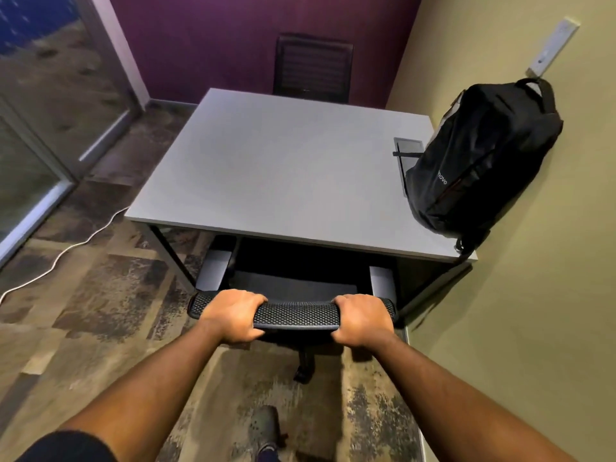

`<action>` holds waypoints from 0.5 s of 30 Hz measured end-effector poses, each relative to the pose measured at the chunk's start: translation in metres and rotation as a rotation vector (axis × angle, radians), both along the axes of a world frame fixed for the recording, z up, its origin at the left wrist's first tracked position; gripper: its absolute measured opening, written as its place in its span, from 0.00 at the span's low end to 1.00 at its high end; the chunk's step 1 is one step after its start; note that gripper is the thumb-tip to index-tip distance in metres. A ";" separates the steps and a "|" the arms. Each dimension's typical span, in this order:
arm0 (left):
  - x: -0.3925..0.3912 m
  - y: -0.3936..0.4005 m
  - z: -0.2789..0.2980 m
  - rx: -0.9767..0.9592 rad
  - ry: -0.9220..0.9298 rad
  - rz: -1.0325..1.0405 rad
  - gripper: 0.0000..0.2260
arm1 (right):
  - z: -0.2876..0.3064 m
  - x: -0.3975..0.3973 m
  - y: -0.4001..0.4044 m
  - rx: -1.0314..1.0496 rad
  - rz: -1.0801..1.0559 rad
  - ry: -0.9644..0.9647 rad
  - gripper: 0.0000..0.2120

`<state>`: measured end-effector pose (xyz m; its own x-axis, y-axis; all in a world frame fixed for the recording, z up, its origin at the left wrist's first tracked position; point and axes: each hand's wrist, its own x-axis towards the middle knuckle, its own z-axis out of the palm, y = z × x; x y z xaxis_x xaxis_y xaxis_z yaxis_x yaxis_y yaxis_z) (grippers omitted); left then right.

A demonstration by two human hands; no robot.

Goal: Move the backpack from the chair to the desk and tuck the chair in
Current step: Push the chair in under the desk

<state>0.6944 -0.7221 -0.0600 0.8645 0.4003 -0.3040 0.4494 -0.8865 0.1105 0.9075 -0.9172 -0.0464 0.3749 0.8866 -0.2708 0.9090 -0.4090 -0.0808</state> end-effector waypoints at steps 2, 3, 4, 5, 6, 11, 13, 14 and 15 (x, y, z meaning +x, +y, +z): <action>0.007 0.012 0.001 -0.005 0.005 -0.008 0.32 | 0.000 0.004 0.010 -0.005 -0.009 -0.008 0.25; 0.011 0.019 0.001 -0.004 0.005 -0.013 0.33 | -0.001 0.006 0.015 -0.005 -0.015 -0.010 0.25; 0.014 0.024 0.002 -0.001 0.004 -0.016 0.33 | -0.001 0.007 0.019 -0.003 -0.020 -0.012 0.25; 0.017 0.030 0.001 0.001 0.001 -0.021 0.32 | -0.001 0.008 0.024 -0.001 -0.025 -0.017 0.25; 0.021 0.036 0.002 -0.001 -0.001 -0.026 0.32 | -0.001 0.011 0.030 0.001 -0.029 -0.021 0.25; 0.040 0.061 0.002 -0.017 -0.027 -0.052 0.32 | 0.002 0.026 0.052 0.027 -0.056 -0.032 0.28; 0.048 0.070 0.002 -0.021 -0.034 -0.063 0.32 | 0.004 0.032 0.059 0.028 -0.071 -0.037 0.28; 0.051 0.073 0.002 -0.025 -0.034 -0.066 0.32 | 0.005 0.035 0.062 0.024 -0.078 -0.038 0.28; 0.056 0.077 0.002 -0.027 -0.034 -0.070 0.31 | 0.005 0.039 0.067 0.020 -0.085 -0.037 0.27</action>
